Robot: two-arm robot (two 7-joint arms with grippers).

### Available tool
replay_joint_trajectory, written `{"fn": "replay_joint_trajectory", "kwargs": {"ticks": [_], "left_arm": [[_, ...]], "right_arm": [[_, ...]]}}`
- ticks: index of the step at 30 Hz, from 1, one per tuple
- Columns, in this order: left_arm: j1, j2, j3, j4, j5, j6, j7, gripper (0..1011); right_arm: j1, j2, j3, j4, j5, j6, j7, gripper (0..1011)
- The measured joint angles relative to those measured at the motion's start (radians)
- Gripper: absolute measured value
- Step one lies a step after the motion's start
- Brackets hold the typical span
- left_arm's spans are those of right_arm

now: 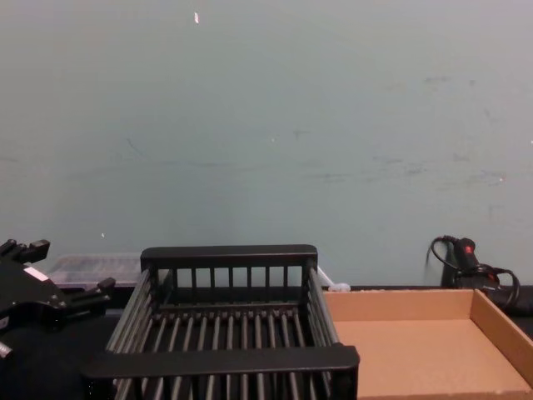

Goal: Pick up the white tape and place it into the black box , Pick up the silver tape and place it into the brown box.

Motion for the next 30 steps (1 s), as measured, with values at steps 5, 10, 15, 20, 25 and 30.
{"fn": "replay_joint_trajectory", "kwargs": {"ticks": [5,10,15,20,25,30], "left_arm": [[0.000,0.000,0.000,0.000,0.000,0.000,0.000,1001],[0.000,0.000,0.000,0.000,0.000,0.000,0.000,1001],[0.000,0.000,0.000,0.000,0.000,0.000,0.000,1002],[0.000,0.000,0.000,0.000,0.000,0.000,0.000,1001],[0.000,0.000,0.000,0.000,0.000,0.000,0.000,1001],[0.000,0.000,0.000,0.000,0.000,0.000,0.000,1001]], "right_arm": [[0.002,-0.005,0.001,-0.002,0.013,0.001,0.005,156],[-0.008,-0.002,0.015,-0.011,0.052,-0.005,0.025,156],[-0.018,0.011,0.019,-0.022,0.076,-0.016,0.037,156],[-0.036,0.028,0.029,-0.048,0.102,-0.033,0.041,156],[-0.050,0.040,0.036,-0.067,0.110,-0.064,0.036,156],[-0.053,0.040,0.046,-0.073,0.131,-0.087,0.033,156]]}}
